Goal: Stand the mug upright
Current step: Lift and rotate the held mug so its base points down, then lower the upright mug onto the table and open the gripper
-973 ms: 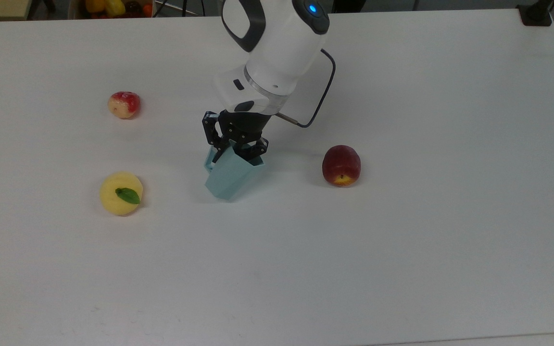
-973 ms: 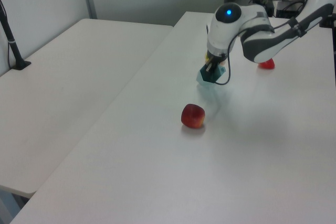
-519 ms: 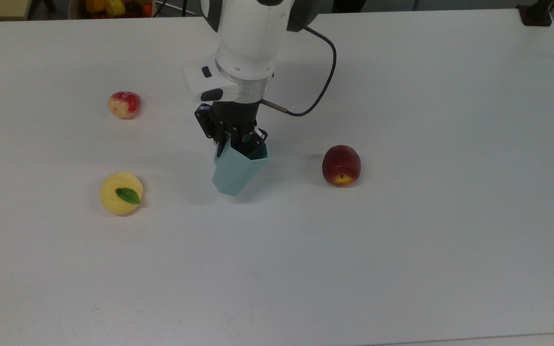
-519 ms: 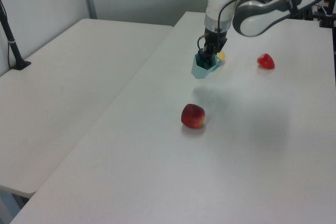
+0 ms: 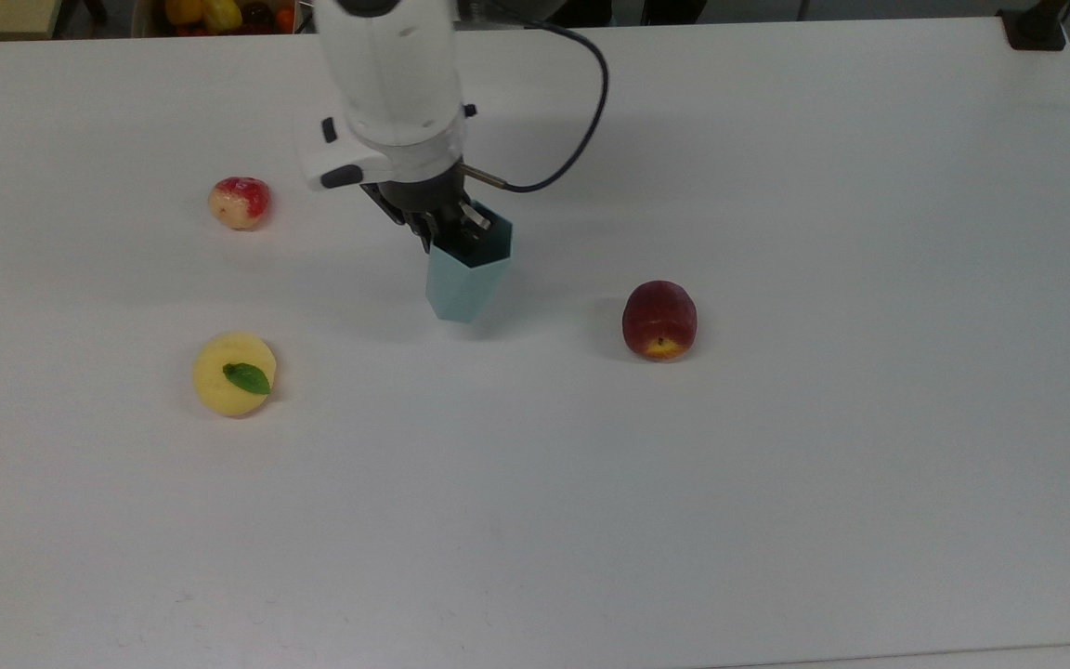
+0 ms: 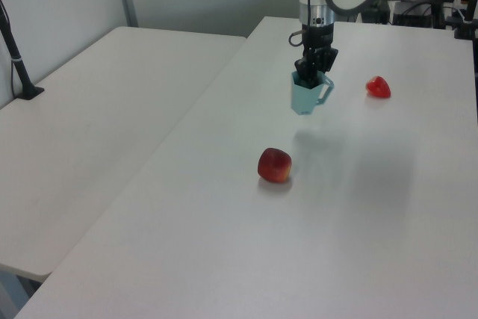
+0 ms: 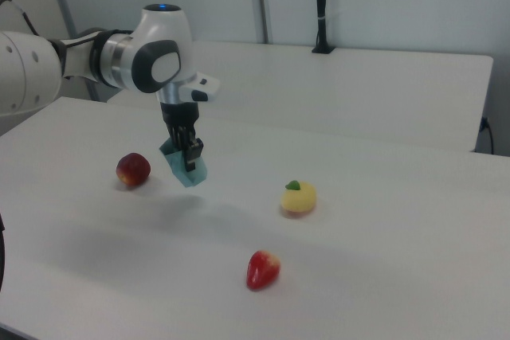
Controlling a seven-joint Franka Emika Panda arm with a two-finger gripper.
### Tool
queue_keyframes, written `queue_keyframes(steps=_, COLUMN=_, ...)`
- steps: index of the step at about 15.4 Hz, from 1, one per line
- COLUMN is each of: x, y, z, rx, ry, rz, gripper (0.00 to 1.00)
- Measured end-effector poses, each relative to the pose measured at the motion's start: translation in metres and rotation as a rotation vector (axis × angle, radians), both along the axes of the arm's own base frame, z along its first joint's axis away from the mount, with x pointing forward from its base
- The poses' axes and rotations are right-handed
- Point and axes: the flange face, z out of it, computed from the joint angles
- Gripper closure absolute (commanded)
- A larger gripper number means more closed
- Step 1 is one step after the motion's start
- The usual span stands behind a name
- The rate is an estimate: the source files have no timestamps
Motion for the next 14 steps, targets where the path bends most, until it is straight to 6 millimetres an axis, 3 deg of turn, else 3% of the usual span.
queue_keyframes(steps=4, x=-0.008, y=-0.044, z=-0.011, rx=0.122, ry=0.082, rz=-0.055, gripper=1.00)
queue_keyframes(steps=8, x=-0.017, y=-0.079, z=-0.039, rx=0.212, ry=0.136, rz=-0.151, gripper=1.00)
queue_keyframes(steps=14, x=-0.029, y=-0.083, z=-0.069, rx=0.234, ry=0.198, rz=-0.180, gripper=1.00)
